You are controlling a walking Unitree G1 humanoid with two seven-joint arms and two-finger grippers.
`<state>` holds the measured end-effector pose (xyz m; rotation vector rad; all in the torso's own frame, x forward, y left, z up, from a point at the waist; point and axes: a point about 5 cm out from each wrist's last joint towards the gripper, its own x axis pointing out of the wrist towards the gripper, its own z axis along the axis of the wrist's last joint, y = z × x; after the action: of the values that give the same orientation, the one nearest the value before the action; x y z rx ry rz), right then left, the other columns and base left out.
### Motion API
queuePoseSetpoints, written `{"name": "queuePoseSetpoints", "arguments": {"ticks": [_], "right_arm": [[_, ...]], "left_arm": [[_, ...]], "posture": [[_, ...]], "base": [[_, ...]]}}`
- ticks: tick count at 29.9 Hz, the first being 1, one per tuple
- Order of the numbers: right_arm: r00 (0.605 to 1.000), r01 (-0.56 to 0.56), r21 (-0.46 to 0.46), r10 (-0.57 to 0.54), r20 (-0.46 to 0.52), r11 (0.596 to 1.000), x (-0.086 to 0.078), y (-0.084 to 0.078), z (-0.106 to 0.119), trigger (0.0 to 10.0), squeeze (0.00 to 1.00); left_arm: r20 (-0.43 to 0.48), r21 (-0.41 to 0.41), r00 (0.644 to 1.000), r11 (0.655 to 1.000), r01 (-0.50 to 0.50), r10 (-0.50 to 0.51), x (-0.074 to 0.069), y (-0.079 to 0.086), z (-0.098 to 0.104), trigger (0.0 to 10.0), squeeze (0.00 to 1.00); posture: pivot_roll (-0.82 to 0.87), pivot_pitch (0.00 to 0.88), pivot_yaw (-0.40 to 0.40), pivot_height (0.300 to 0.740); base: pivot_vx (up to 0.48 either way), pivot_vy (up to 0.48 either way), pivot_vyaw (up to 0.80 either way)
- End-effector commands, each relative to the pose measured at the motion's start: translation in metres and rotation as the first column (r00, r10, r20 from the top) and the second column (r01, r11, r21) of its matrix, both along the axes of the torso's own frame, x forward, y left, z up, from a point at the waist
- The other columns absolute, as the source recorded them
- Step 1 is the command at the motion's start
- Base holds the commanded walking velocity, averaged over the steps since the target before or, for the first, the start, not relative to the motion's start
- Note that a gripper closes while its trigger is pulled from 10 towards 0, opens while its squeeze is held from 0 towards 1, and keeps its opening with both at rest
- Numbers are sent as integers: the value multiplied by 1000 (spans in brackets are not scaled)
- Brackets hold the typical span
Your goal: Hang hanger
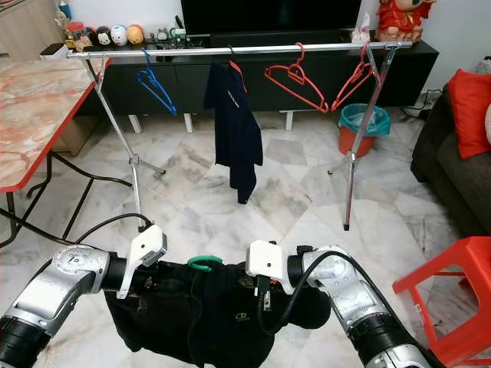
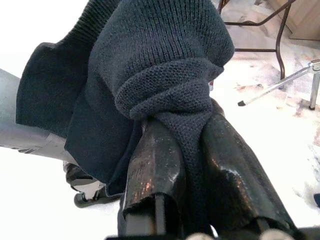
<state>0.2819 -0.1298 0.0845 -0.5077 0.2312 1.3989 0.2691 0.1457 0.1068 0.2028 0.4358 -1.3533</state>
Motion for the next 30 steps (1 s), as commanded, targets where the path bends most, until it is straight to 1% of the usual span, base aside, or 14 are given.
{"name": "queuePoseSetpoints", "arguments": {"ticks": [1,25,26,27,28,30], "right_arm": [[998,4,42,-7,55,999,6,4,13,10000,0],[999,8,40,-10,53,999,6,4,12,10000,0],[999,8,41,-10,49,999,6,4,12,10000,353],[999,8,41,-10,47,999,6,4,12,10000,914],[999,8,41,-10,46,999,6,4,12,10000,1000],[999,9,41,-11,43,999,6,4,11,10000,1000]], "left_arm": [[-17,-13,999,1000,26,-27,-4,-3,0,0,0],[-24,-20,999,999,29,-30,-6,-3,1,0,0],[-24,-20,999,999,30,-30,-6,-3,1,0,0],[-24,-20,999,999,30,-30,-6,-3,1,0,0],[-24,-20,999,999,30,-30,-5,-3,1,0,0],[-25,-21,999,999,31,-31,-6,-4,1,0,0]], "posture": [[-37,4,71,740],[-35,4,72,740],[-35,4,72,740],[-35,4,72,740],[-34,0,71,740],[-34,0,71,740]], "base": [[0,0,0],[0,0,0],[0,0,0],[0,0,0],[0,0,0],[0,0,0]]}}
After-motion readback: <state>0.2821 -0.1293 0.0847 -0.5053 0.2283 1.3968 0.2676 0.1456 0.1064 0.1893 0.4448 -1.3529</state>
